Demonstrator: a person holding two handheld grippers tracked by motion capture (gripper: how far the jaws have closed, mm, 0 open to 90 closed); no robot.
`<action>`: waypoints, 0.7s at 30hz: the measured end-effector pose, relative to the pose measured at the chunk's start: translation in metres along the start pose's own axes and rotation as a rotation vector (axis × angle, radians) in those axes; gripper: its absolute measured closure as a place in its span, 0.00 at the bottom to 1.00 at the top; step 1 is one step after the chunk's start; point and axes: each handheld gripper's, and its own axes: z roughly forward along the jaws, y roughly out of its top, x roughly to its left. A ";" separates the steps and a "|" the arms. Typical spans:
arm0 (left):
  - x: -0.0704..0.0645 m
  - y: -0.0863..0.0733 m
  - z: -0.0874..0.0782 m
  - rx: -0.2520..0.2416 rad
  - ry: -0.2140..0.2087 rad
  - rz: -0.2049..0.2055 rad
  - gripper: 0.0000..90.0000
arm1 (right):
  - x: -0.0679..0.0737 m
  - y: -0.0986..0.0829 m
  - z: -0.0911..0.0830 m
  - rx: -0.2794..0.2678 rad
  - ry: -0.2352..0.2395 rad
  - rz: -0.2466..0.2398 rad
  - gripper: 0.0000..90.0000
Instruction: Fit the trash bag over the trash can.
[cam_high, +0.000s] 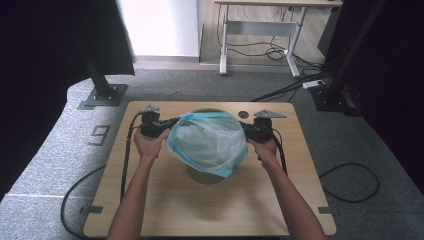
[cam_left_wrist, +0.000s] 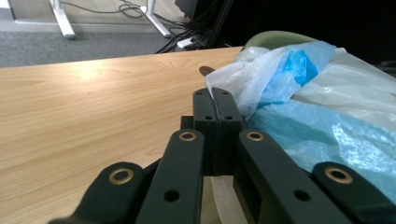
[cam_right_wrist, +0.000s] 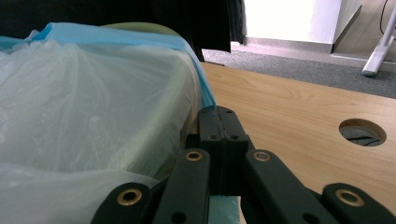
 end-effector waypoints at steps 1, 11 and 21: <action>0.000 0.000 0.002 0.003 -0.002 -0.003 1.00 | -0.001 0.000 0.001 0.005 0.001 0.000 0.99; 0.008 -0.001 0.016 0.035 -0.042 -0.081 1.00 | -0.004 -0.001 0.008 0.045 0.001 0.012 0.99; 0.015 -0.006 0.027 0.148 0.004 -0.143 1.00 | -0.002 -0.004 0.019 0.177 -0.058 -0.042 0.99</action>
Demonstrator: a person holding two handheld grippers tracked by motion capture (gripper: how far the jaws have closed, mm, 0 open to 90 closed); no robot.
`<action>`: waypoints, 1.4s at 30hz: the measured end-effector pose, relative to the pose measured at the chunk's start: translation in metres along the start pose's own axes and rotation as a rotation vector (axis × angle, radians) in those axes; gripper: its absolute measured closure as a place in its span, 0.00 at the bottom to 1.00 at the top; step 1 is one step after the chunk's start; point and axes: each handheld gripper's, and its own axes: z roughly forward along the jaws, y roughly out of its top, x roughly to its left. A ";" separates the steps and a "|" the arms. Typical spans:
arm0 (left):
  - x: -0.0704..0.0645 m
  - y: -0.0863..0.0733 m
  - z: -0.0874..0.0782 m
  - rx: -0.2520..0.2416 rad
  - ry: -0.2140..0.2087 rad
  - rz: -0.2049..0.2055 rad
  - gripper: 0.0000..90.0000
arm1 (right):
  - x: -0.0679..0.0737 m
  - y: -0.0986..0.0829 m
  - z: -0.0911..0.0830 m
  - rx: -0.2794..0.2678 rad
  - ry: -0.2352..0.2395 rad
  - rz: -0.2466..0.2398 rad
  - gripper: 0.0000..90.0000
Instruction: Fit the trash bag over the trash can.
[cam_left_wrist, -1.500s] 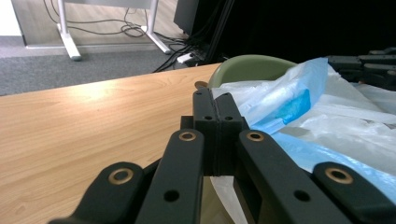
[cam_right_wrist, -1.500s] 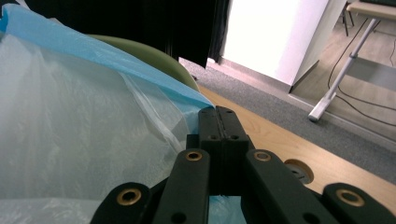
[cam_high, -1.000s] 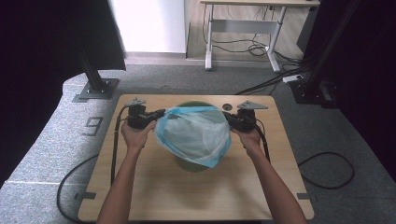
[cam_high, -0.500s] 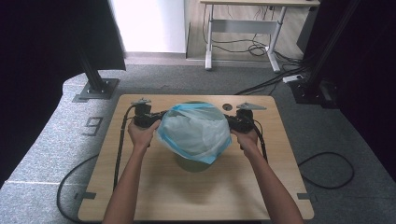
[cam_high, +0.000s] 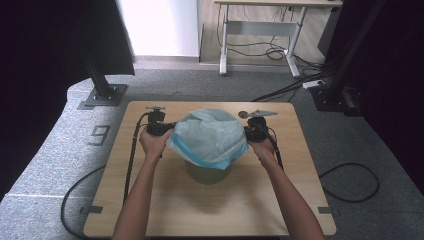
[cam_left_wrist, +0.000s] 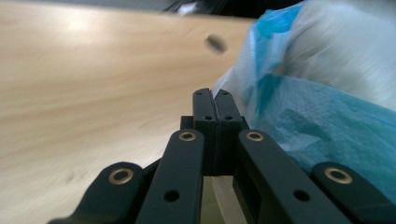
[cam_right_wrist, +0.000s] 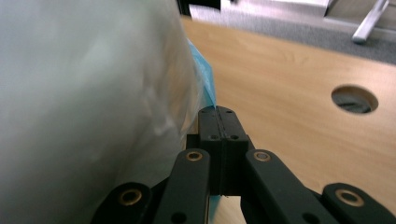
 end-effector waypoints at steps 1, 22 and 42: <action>0.003 -0.003 0.000 -0.005 -0.017 -0.011 1.00 | 0.000 -0.003 0.002 0.011 0.000 -0.007 0.99; 0.001 -0.011 -0.018 -0.087 -0.048 0.036 1.00 | -0.028 -0.010 -0.067 -0.240 -0.077 0.159 0.58; -0.006 -0.010 -0.026 -0.109 -0.008 0.054 1.00 | 0.076 -0.012 -0.119 -0.175 0.174 -0.021 0.26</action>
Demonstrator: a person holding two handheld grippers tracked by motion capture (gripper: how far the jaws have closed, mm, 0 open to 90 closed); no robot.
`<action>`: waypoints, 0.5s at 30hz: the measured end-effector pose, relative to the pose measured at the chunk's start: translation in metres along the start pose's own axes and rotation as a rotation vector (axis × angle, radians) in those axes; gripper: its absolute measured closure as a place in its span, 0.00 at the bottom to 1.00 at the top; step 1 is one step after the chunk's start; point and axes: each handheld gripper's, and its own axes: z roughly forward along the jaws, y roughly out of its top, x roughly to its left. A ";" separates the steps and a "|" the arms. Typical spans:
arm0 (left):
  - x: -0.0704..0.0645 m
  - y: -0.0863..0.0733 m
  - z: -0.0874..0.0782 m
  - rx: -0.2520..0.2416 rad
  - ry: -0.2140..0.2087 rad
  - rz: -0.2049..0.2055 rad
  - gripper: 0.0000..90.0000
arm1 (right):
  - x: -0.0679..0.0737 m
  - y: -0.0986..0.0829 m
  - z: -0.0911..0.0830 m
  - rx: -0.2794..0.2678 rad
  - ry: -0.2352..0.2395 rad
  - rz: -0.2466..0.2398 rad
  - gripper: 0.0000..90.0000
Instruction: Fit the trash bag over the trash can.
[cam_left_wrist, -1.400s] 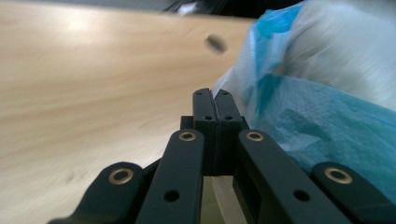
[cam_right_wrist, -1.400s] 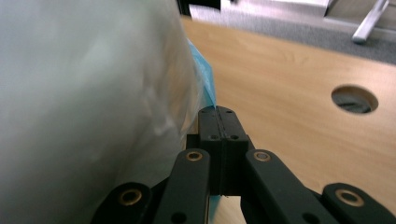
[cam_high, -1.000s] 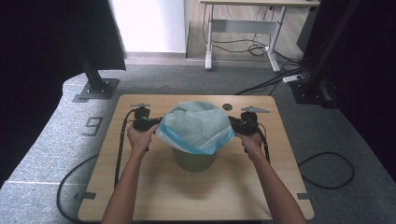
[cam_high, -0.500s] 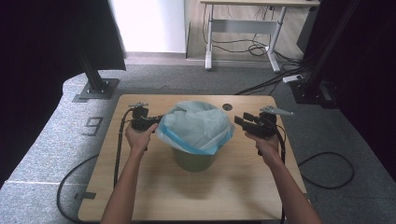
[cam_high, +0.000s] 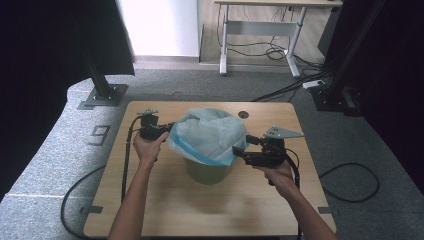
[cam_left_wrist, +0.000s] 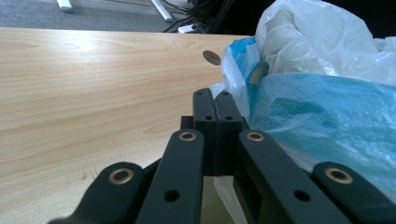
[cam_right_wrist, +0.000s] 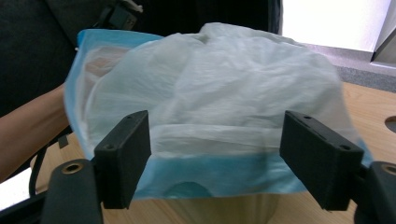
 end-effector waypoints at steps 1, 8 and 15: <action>0.000 0.000 0.000 0.002 0.001 0.003 1.00 | 0.004 0.000 0.001 0.001 -0.002 -0.007 0.25; 0.000 -0.002 0.000 0.000 0.000 0.004 1.00 | 0.023 -0.006 0.011 0.048 -0.067 -0.060 0.27; 0.001 -0.003 0.000 -0.002 0.000 0.002 1.00 | 0.028 -0.016 0.006 0.049 -0.110 -0.104 0.53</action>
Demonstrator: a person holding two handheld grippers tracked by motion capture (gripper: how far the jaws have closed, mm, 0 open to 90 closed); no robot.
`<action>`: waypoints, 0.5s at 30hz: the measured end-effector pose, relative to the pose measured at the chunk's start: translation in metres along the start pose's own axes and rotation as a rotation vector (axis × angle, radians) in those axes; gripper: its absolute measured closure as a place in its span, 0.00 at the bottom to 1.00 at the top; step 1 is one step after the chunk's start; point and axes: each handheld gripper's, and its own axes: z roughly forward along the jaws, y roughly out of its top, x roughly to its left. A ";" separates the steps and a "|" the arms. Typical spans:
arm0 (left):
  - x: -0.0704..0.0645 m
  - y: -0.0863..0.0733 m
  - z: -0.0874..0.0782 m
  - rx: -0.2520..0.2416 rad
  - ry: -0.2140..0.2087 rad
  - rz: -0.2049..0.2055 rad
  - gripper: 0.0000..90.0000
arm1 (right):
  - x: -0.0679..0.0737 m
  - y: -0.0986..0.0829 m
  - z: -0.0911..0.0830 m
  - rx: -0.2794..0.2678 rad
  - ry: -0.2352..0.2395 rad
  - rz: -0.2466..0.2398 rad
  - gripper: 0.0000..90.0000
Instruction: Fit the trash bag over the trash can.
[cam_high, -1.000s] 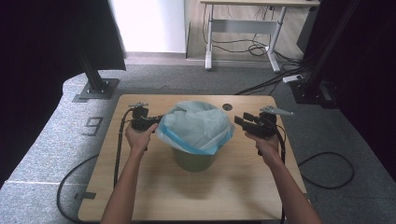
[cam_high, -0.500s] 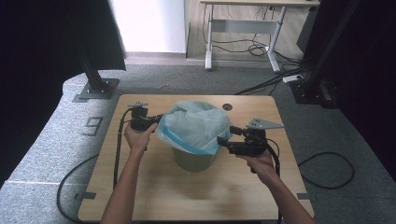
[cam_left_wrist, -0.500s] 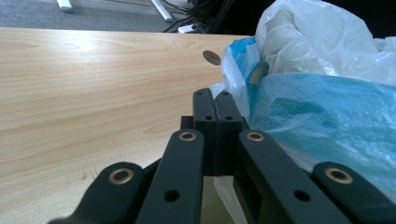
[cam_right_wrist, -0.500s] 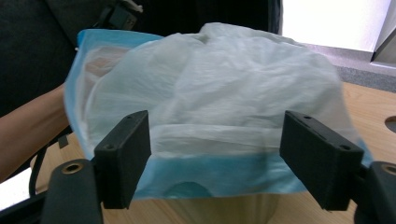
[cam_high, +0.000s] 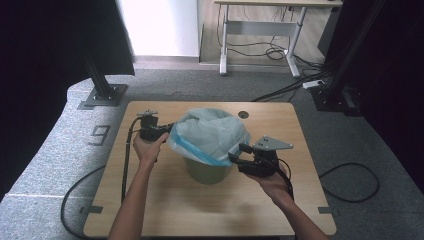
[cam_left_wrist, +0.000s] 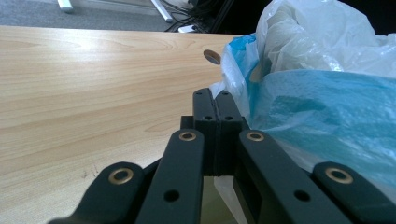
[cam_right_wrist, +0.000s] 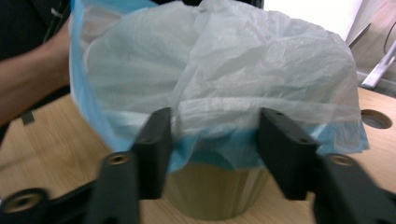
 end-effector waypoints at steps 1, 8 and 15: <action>0.000 0.000 0.000 -0.002 -0.001 -0.002 1.00 | 0.001 -0.002 -0.001 0.004 -0.005 -0.015 0.60; -0.002 0.000 0.001 -0.003 -0.006 -0.004 1.00 | -0.003 -0.008 -0.002 -0.003 0.016 -0.025 0.88; -0.003 0.000 0.001 -0.004 -0.011 -0.003 1.00 | -0.004 -0.013 -0.002 -0.018 0.054 -0.034 0.98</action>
